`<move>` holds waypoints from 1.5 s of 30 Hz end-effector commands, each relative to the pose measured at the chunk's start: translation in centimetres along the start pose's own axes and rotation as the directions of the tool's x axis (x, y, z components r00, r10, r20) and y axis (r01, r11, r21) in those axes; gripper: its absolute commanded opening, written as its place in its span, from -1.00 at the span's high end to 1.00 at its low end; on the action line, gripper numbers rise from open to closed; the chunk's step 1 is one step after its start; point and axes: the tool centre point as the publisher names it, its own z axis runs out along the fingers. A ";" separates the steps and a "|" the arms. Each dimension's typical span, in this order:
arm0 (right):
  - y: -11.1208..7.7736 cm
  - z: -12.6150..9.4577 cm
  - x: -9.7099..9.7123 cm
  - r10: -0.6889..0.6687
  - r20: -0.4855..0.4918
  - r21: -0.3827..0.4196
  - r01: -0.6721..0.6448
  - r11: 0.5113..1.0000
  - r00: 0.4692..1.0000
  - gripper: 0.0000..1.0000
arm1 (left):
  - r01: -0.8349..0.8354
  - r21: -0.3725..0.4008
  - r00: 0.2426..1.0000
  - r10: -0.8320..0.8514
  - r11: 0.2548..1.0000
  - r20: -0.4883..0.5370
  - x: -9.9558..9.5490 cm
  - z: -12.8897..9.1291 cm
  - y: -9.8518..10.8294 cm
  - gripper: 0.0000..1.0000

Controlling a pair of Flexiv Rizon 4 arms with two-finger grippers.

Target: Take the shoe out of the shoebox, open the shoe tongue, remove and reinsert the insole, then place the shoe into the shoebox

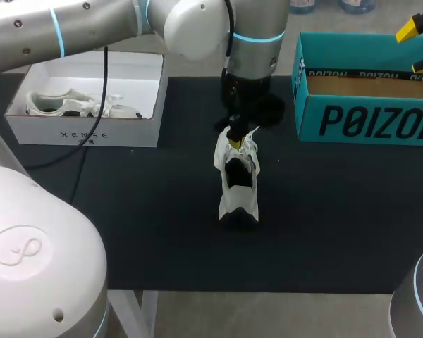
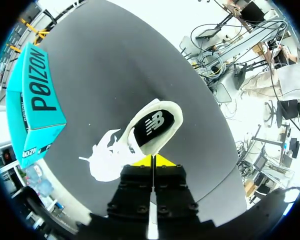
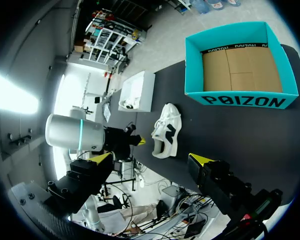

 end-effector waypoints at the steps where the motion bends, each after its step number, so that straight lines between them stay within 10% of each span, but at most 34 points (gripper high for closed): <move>1: 0.2 0.0 0.0 0.001 0.003 0.003 -0.001 1.000 1.000 -1.00 | -0.001 -0.001 1.000 0.001 1.000 -0.001 0.0 0.0 0.0 1.00; 8: 0.2 0.0 0.0 0.001 0.003 0.003 -0.001 1.000 1.000 -1.00 | -0.001 -0.001 1.000 0.001 1.000 -0.001 0.0 0.0 0.0 1.00; 18: 0.2 0.0 0.0 0.001 0.003 0.003 -0.001 1.000 1.000 -1.00 | 0.441 0.006 0.897 -0.441 0.898 0.042 3.2 -1.5 -3.4 1.00; 31: 0.2 0.0 0.0 0.001 0.003 0.003 -0.001 1.000 1.000 -1.00 | 0.441 0.006 0.897 -0.441 0.898 0.042 3.2 -1.5 -3.4 1.00; 36: 0.2 0.0 0.0 0.001 0.003 0.003 -0.001 1.000 1.000 -1.00 | 0.641 0.001 0.763 -0.637 0.768 0.108 3.7 -0.5 -3.9 1.00; 42: 0.2 0.0 0.0 0.001 0.003 0.003 -0.001 1.000 1.000 -1.00 | 0.698 0.166 0.684 -0.717 0.696 0.132 5.3 0.7 -3.7 1.00; 44: 0.2 0.0 0.0 0.001 0.003 0.003 -0.001 1.000 1.000 -1.00 | 0.653 0.206 0.720 -0.682 0.729 0.127 5.6 1.0 -3.8 0.16; 45: 0.2 0.0 0.0 0.001 0.003 0.003 -0.001 1.000 1.000 -1.00 | 0.653 0.198 0.725 -0.679 0.731 0.115 5.8 1.0 -3.8 0.23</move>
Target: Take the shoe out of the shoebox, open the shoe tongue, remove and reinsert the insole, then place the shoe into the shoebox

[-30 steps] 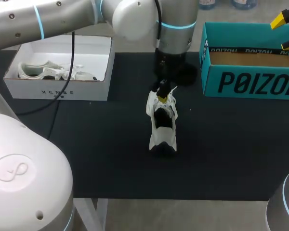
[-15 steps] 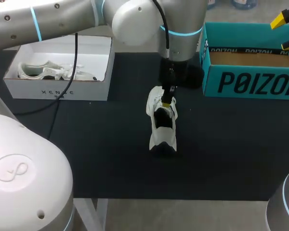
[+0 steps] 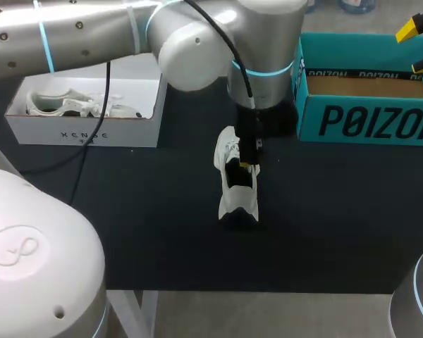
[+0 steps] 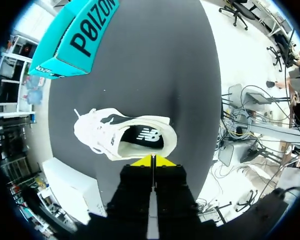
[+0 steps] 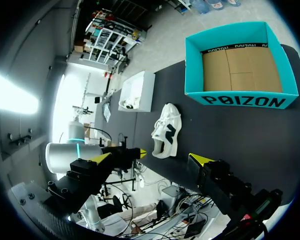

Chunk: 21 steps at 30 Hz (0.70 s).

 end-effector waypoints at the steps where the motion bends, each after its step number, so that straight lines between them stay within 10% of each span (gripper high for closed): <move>1: 0.1 0.0 0.0 0.001 0.003 0.003 -0.001 1.000 1.000 -1.00 | -0.036 0.143 0.999 0.037 0.989 -0.006 1.0 0.7 2.4 0.18; 8: 0.1 0.0 0.0 0.001 0.003 0.003 -0.001 1.000 1.000 -1.00 | -0.105 0.144 0.994 0.110 0.984 -0.025 1.6 3.3 1.9 -0.98; 21: 0.1 0.0 0.0 0.001 0.003 0.003 -0.001 1.000 1.000 -1.00 | -0.065 0.165 0.994 0.078 0.984 -0.072 1.7 7.6 0.4 -1.00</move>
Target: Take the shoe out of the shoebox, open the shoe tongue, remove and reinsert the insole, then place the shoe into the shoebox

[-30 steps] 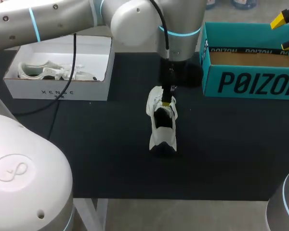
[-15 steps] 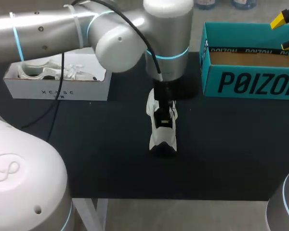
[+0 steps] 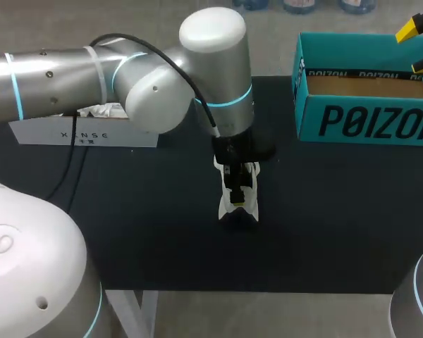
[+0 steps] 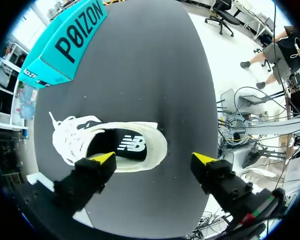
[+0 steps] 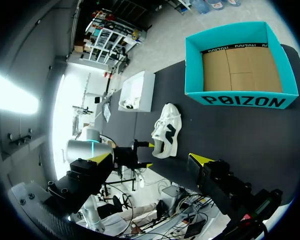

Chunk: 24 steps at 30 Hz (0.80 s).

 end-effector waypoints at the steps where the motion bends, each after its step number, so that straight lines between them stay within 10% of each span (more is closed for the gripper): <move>1: 0.2 0.0 0.0 0.001 0.003 0.003 -0.001 1.000 1.000 -1.00 | -0.001 0.000 1.000 0.001 1.000 -0.003 -0.4 2.0 -0.6 -1.00; 18: 0.2 0.0 0.0 0.001 0.003 0.003 -0.001 1.000 1.000 -1.00 | -0.016 -0.053 1.000 0.015 0.998 -0.024 -1.1 6.4 -0.9 -0.97; 24: 0.2 0.0 0.0 0.001 0.003 0.003 -0.001 1.000 1.000 -1.00 | 0.006 -0.070 1.000 -0.008 0.998 -0.028 -1.0 7.8 -0.6 -0.07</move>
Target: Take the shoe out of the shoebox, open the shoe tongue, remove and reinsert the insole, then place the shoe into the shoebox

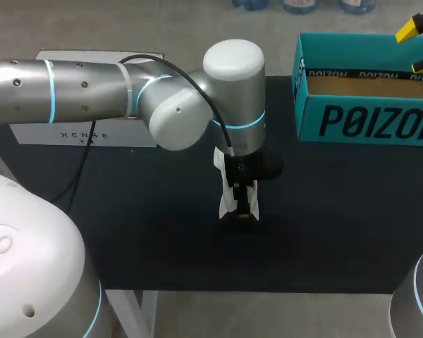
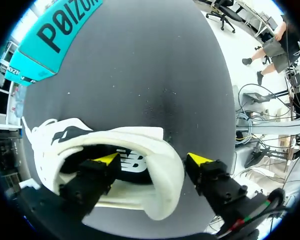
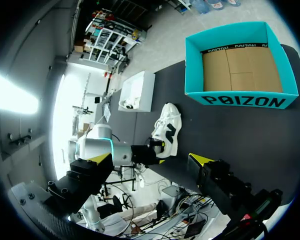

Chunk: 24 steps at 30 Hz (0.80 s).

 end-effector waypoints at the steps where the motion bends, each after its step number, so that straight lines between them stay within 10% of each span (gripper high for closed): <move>1: 0.2 0.0 0.0 0.001 0.003 0.003 -0.001 1.000 1.000 -1.00 | 0.003 -0.014 1.000 -0.003 1.000 -0.006 -0.2 1.4 -0.2 0.11; 3: 0.2 0.0 0.0 0.001 0.003 0.003 -0.001 1.000 1.000 -1.00 | 0.012 -0.028 1.000 -0.012 1.000 -0.017 -0.3 1.8 -0.1 1.00; 24: 0.2 0.0 0.0 0.001 0.003 0.003 -0.001 1.000 1.000 -1.00 | -0.173 -0.076 0.982 0.166 0.982 -0.090 2.9 -6.2 1.6 1.00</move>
